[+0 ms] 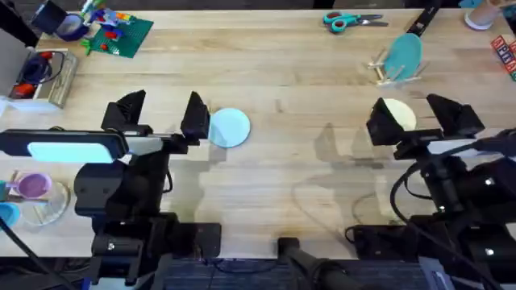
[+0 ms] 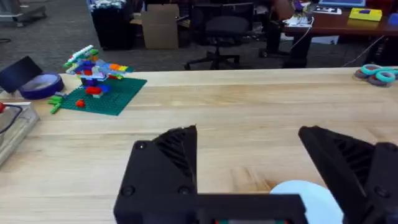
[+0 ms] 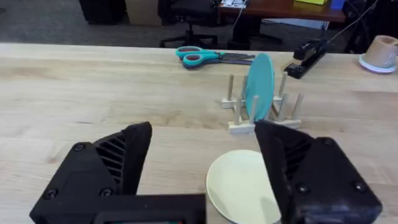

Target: Pick up the plates from the table one by one and place each into a slot on the dish rack.

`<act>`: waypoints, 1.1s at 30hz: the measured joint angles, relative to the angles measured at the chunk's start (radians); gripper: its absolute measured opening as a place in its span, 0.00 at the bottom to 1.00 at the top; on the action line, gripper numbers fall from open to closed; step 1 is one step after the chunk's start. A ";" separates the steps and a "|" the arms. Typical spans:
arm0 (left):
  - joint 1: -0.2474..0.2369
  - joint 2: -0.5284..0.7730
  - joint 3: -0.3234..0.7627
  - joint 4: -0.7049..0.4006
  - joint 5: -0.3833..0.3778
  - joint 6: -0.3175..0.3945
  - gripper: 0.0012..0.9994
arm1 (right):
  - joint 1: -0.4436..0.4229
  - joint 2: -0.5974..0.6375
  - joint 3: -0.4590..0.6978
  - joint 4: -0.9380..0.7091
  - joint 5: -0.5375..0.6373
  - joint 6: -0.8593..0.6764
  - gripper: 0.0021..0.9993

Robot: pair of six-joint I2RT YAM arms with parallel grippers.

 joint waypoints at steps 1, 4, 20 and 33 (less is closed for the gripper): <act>0.000 0.000 0.000 0.000 0.000 0.000 0.99 | 0.000 0.000 0.000 0.000 0.000 -0.004 0.99; 0.000 0.000 0.001 0.000 0.000 0.000 0.99 | 0.000 0.000 0.002 -0.003 0.000 -0.012 0.99; 0.000 0.007 0.451 -0.520 0.000 -0.055 0.99 | 0.000 0.018 0.398 -0.396 -0.001 -0.026 0.99; 0.000 0.400 0.929 -0.887 0.001 -0.087 0.99 | 0.000 0.434 0.827 -0.653 -0.008 -0.026 1.00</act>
